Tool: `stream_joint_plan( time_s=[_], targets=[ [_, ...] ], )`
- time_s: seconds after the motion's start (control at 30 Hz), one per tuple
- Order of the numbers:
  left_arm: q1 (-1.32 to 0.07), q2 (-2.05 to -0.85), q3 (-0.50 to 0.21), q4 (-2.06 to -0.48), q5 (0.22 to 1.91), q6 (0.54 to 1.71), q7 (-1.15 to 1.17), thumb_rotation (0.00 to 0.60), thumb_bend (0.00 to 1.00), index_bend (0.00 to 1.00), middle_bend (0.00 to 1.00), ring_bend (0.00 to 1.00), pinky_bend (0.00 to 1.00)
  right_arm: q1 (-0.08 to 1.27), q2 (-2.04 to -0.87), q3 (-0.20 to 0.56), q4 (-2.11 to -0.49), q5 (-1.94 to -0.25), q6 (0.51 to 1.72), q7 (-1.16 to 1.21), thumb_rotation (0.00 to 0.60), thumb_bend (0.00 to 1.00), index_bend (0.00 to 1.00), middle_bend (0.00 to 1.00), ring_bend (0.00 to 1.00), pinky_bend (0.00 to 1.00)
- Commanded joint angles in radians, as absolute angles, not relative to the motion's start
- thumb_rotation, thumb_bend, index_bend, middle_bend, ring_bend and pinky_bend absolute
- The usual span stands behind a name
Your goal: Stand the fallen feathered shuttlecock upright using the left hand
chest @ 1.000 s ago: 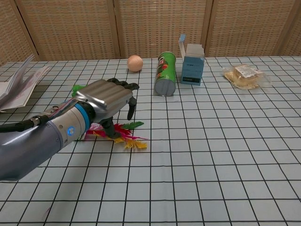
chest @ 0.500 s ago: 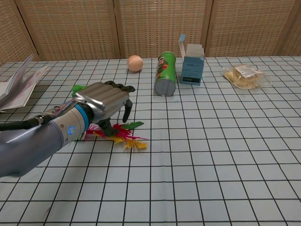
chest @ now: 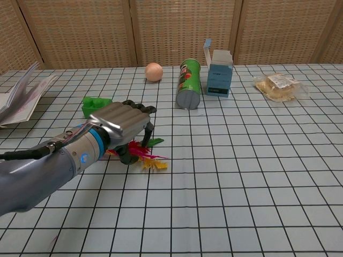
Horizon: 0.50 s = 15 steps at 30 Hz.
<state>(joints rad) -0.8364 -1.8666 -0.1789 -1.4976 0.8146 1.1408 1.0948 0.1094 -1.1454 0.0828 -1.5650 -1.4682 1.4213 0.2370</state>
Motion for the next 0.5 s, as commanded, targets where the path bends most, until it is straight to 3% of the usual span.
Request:
stream_joint_plan(
  time_s=[0.03,0.5],
  targets=[
    [-0.839,-1.871,-0.175,-1.492,0.811,1.141,1.097,0.600,0.32,0.50,0.00,0.00,0.00,0.109,-1.145,0.084,-1.565,-1.468,1.422,0.238,0.600,0.04,0.03,0.00,0.00,0.00],
    [-0.847,-1.882,-0.159,-1.458,0.800,1.151,1.082,0.600,0.36,0.58,0.00,0.00,0.00,0.107,-1.149,0.084,-1.563,-1.476,1.433,0.244,0.600,0.04,0.03,0.00,0.00,0.00]
  ],
)
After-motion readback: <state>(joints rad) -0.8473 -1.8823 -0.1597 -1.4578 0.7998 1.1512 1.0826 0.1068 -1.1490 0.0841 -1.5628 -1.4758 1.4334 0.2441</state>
